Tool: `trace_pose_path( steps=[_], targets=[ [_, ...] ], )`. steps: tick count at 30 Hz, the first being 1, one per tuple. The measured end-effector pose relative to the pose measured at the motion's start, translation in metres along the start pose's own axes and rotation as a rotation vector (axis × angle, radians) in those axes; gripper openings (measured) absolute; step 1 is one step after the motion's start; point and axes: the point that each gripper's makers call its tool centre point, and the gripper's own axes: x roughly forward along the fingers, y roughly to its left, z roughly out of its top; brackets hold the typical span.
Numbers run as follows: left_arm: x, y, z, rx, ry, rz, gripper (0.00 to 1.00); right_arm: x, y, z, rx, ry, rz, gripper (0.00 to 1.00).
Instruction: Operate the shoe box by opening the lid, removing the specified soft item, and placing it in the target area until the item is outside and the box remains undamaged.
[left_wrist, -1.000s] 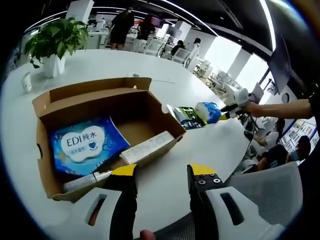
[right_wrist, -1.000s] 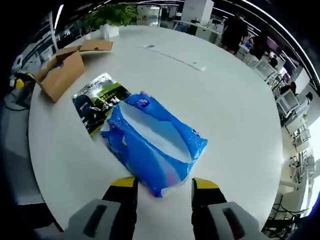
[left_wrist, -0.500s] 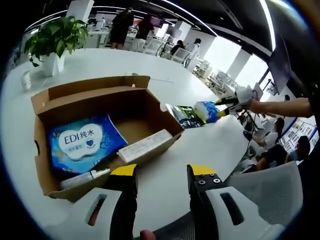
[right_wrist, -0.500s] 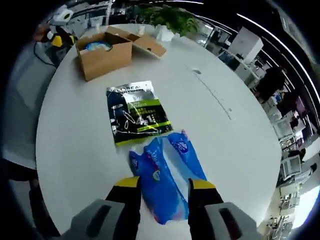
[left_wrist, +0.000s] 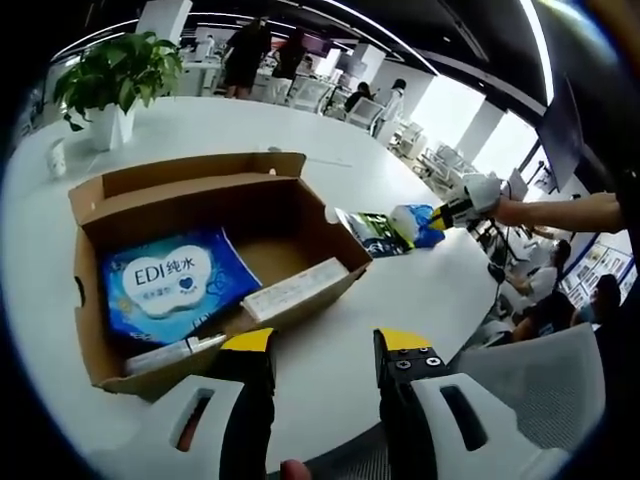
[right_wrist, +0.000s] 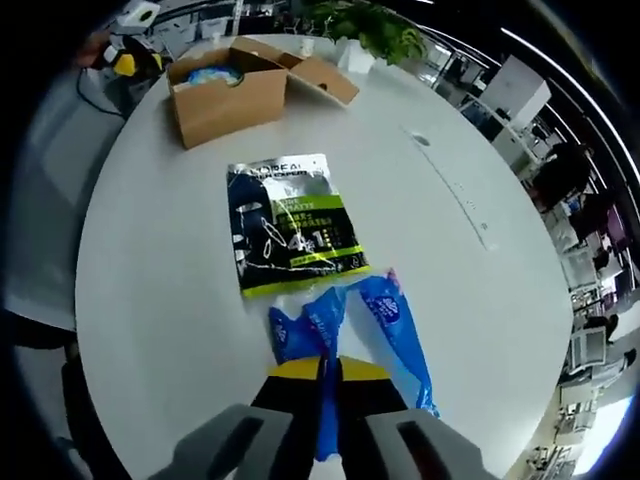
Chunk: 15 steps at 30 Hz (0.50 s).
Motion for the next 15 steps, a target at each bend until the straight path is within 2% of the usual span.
trace_pose_path(
  steps=[7,15],
  targets=[
    [0.003,-0.004,0.0,0.002,0.002,-0.008,0.39,0.0,0.011,-0.001,-0.1,0.017,0.026,0.0],
    [0.002,-0.005,0.0,0.004,0.003,-0.007,0.39,0.0,0.014,-0.001,-0.331,0.066,0.042,0.0]
  ],
)
